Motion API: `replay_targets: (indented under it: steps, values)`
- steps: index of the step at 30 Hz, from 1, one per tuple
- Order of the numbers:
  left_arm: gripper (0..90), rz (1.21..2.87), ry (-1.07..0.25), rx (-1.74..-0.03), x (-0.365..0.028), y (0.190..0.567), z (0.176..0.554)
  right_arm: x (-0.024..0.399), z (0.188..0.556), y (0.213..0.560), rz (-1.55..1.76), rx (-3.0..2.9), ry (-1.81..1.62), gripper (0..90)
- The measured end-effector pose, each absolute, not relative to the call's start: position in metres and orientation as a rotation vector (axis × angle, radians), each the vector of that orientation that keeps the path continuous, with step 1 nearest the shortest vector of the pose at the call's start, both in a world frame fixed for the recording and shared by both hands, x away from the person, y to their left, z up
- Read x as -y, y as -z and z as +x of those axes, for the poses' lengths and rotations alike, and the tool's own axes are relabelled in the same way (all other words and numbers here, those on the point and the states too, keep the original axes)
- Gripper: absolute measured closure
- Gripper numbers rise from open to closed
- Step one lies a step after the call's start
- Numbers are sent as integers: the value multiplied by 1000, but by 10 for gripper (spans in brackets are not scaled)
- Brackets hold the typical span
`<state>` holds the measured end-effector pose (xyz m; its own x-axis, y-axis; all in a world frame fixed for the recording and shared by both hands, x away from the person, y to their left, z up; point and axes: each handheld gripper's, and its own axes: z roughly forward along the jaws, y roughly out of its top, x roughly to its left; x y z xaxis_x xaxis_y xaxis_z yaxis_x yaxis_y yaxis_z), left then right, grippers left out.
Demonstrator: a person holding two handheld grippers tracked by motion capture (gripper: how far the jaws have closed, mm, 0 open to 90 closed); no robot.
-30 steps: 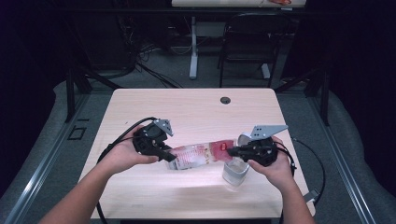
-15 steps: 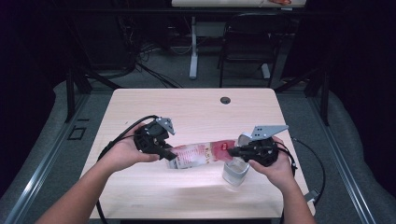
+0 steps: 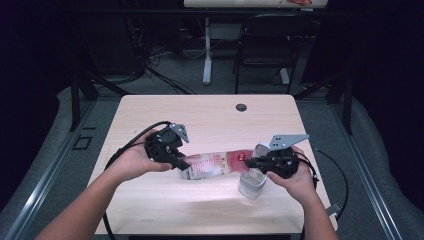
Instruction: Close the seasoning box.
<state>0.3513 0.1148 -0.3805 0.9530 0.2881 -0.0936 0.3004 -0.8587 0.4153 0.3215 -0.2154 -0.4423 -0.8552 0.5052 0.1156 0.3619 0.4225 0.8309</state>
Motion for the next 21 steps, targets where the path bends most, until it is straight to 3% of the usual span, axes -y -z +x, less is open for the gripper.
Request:
replay_targets:
  steps: [21]
  values:
    - [727, 2693, 42, -413, -111, 375, 354, 216, 321, 443, 777, -2517, -1408, 878]
